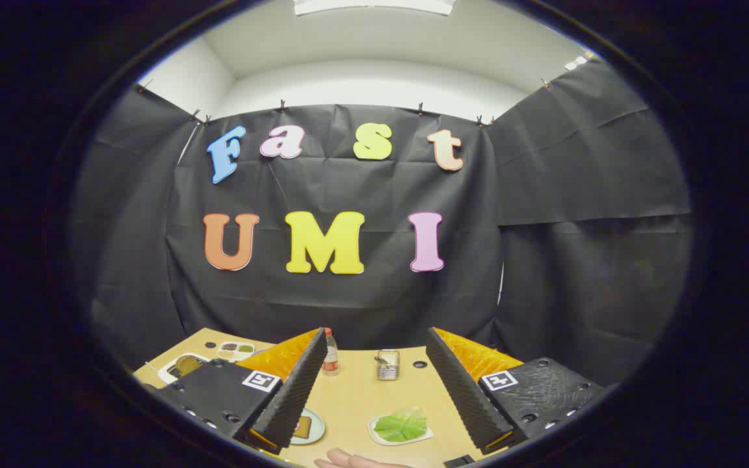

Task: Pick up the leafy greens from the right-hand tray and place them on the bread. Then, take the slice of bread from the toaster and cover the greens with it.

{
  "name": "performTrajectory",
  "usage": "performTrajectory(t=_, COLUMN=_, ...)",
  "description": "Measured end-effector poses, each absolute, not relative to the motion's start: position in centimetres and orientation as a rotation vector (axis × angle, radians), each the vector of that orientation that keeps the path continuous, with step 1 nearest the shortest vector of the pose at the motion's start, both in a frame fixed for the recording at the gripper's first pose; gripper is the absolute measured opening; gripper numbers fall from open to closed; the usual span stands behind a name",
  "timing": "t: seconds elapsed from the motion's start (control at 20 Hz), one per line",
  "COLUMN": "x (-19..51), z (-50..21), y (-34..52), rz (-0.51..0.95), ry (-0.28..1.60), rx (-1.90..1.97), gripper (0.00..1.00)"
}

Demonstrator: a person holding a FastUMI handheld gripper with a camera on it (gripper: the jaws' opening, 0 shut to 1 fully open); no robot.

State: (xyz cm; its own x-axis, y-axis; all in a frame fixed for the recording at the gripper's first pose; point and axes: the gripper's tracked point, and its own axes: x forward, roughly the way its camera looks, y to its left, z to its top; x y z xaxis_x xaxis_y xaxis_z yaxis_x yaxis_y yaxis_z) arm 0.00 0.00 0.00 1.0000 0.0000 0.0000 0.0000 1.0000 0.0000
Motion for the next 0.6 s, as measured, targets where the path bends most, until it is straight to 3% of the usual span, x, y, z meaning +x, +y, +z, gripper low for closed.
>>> performTrajectory(t=0.6, x=3.3, z=0.3, y=-5.4, rz=0.069, ry=0.006, rx=-0.037, gripper=0.95)
